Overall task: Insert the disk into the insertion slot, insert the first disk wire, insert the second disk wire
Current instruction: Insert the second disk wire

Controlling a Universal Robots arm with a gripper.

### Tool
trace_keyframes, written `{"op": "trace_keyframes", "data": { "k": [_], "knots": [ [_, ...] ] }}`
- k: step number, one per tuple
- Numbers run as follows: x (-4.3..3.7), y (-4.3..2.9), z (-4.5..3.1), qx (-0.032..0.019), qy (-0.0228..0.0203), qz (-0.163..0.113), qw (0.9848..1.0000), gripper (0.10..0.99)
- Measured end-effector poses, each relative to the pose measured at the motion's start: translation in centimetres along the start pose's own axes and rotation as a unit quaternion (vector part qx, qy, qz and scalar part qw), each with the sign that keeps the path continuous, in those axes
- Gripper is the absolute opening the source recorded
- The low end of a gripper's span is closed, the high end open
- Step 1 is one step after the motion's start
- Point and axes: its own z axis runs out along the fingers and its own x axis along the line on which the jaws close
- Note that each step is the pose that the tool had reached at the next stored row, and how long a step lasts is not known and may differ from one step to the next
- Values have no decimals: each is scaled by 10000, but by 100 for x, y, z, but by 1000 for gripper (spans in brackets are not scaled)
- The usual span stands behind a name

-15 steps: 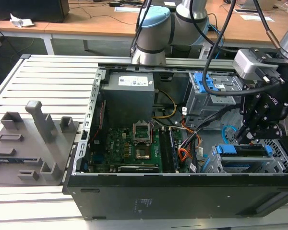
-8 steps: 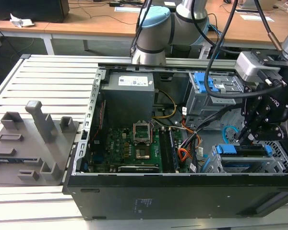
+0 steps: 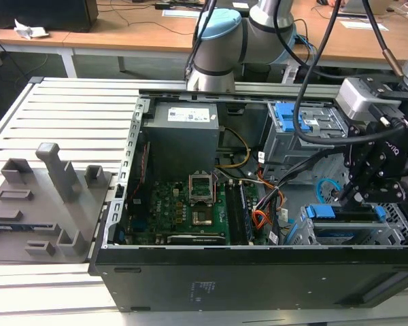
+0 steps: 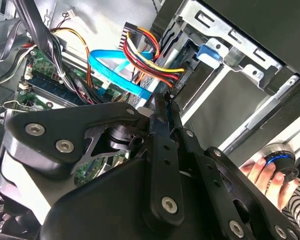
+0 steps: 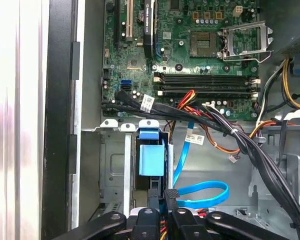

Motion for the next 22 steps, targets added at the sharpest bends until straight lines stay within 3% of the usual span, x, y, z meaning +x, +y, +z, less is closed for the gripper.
{"op": "trace_keyframes", "data": {
  "k": [17, 18, 20, 22],
  "knots": [
    [40, -37, 54, 1, -4, 1, 10000, 161],
    [40, -37, 55, 0, -5, 1, 10000, 173],
    [39, -39, 55, 0, -4, 1, 10000, 298],
    [40, -37, 30, 0, -5, 1, 10000, 298]
  ]
}}
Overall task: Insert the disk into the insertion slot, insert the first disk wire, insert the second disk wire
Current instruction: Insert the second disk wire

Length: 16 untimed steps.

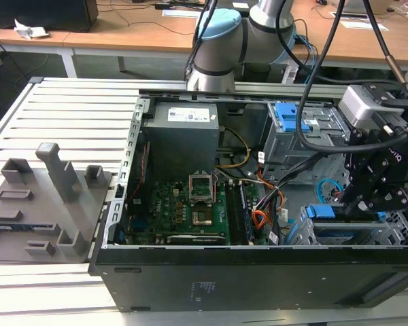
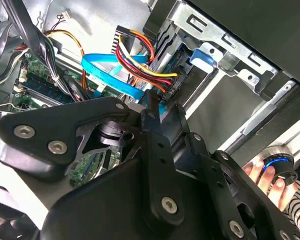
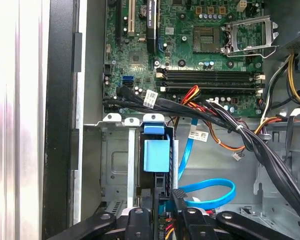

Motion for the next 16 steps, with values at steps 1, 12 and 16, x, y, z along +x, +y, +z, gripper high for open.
{"op": "trace_keyframes", "data": {
  "k": [1, 12, 16],
  "knots": [
    [2, 3, -55, 0, 1, 0, 10000, 298],
    [20, 31, -549, 0, 1, 0, 10000, 298],
    [20, 31, -551, 0, 1, 0, 10000, 298]
  ]
}}
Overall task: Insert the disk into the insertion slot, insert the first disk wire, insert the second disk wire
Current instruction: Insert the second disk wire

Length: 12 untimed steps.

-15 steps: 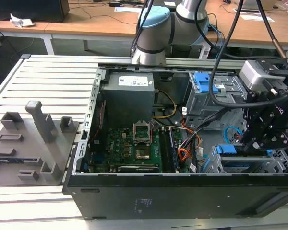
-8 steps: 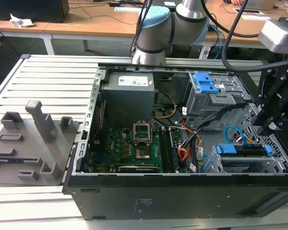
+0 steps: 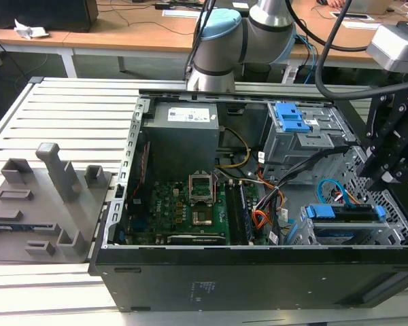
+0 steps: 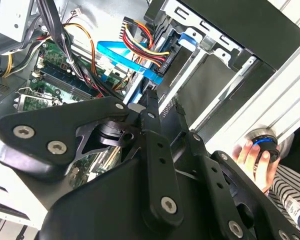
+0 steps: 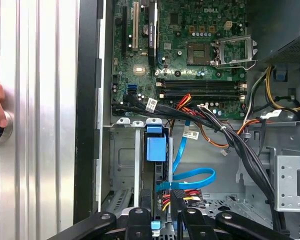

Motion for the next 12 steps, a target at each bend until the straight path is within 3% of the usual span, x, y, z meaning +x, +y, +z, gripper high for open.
{"op": "trace_keyframes", "data": {
  "k": [3, 5, 12],
  "knots": [
    [0, 0, -2, 0, 0, 0, 10000, 298],
    [0, 0, -5, 0, 0, 0, 10000, 106],
    [0, 0, -10, 0, 0, 0, 10000, 106]
  ]
}}
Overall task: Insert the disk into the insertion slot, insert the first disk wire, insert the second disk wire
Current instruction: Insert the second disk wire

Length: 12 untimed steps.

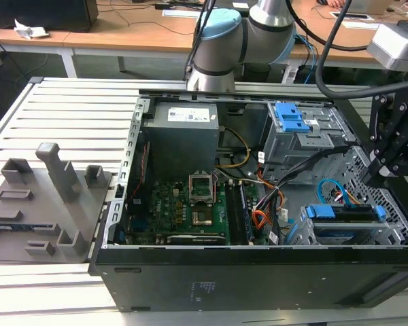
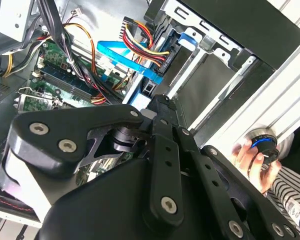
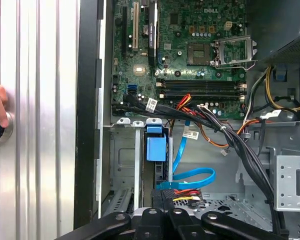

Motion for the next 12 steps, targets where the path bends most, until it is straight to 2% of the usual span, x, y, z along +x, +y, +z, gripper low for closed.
{"op": "trace_keyframes", "data": {
  "k": [5, 6, 7, 8, 12],
  "knots": [
    [-5, -1, 133, 0, -5, 1, 10000, 106],
    [-6, 36, 161, 0, -5, 0, 10000, 106],
    [-4, 129, 191, 0, -5, 1, 10000, 106],
    [-3, 179, 207, -1, -7, 1, 10000, 106],
    [-3, 179, 209, 0, -7, 1, 10000, 106]
  ]
}}
